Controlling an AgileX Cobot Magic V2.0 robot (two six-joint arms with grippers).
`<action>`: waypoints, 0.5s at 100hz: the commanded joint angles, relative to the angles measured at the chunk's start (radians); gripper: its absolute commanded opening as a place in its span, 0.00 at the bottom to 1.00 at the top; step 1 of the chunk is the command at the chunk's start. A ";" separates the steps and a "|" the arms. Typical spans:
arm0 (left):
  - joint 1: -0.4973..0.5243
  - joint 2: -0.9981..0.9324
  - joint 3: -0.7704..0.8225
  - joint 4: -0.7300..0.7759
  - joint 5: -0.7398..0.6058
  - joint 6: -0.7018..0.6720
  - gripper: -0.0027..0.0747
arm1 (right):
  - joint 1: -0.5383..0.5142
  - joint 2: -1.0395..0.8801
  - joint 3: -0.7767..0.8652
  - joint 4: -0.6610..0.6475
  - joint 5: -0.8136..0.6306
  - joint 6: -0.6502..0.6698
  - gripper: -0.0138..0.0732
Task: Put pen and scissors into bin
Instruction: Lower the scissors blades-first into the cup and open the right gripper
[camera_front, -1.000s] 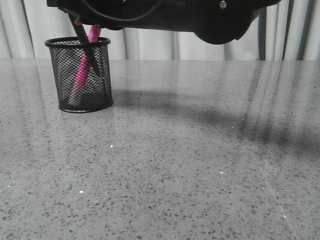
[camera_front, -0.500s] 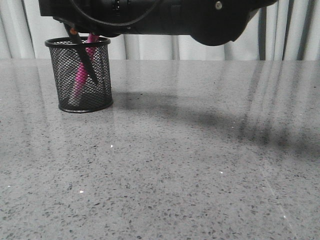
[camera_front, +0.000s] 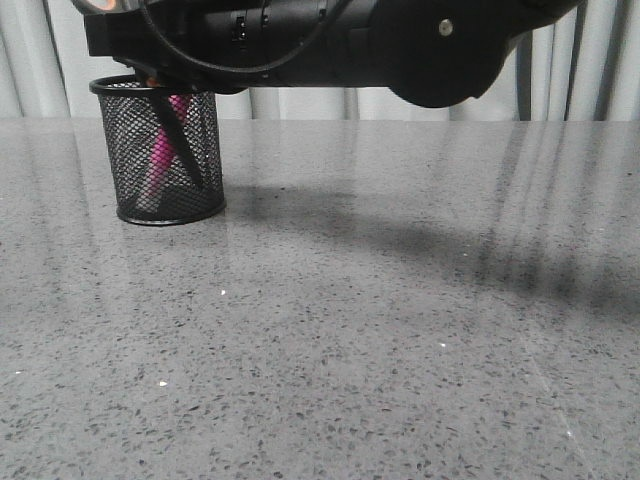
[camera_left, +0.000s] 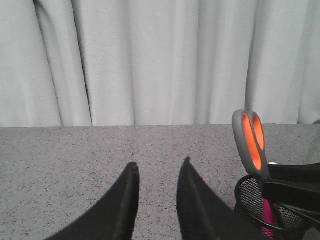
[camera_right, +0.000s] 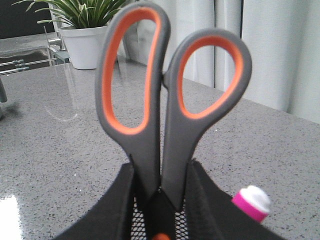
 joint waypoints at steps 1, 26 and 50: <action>-0.008 -0.002 -0.029 -0.028 -0.031 -0.011 0.25 | -0.003 -0.055 -0.025 0.005 -0.088 0.001 0.08; -0.008 -0.002 -0.029 -0.028 -0.031 -0.011 0.25 | -0.003 -0.055 -0.025 0.005 -0.075 0.001 0.08; -0.008 -0.002 -0.029 -0.028 -0.031 -0.011 0.25 | -0.003 -0.055 -0.025 0.005 -0.059 0.001 0.08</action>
